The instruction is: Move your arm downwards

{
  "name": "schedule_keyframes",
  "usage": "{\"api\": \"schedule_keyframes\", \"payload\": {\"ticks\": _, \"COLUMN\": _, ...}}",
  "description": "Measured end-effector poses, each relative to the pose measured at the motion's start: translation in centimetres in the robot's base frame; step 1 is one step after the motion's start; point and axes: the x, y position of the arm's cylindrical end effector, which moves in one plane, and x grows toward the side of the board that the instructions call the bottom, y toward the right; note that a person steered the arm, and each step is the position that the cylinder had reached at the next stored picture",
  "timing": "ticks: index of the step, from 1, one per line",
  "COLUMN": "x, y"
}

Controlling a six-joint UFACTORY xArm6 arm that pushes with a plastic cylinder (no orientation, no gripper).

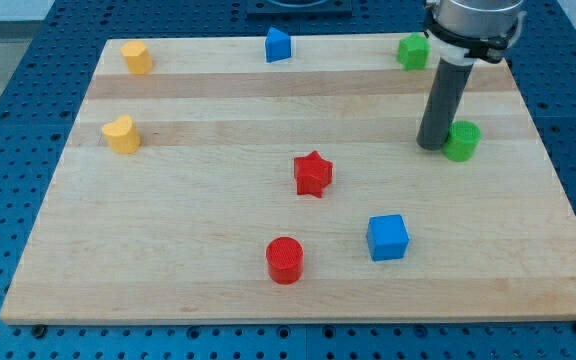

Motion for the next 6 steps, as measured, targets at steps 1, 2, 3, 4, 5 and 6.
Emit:
{"api": "schedule_keyframes", "payload": {"ticks": 1, "x": 0.0, "y": 0.0}}
{"api": "schedule_keyframes", "payload": {"ticks": 2, "x": 0.0, "y": 0.0}}
{"api": "schedule_keyframes", "payload": {"ticks": 3, "x": 0.0, "y": 0.0}}
{"api": "schedule_keyframes", "payload": {"ticks": 4, "x": 0.7, "y": 0.0}}
{"api": "schedule_keyframes", "payload": {"ticks": 5, "x": 3.0, "y": 0.0}}
{"api": "schedule_keyframes", "payload": {"ticks": 6, "x": 5.2, "y": 0.0}}
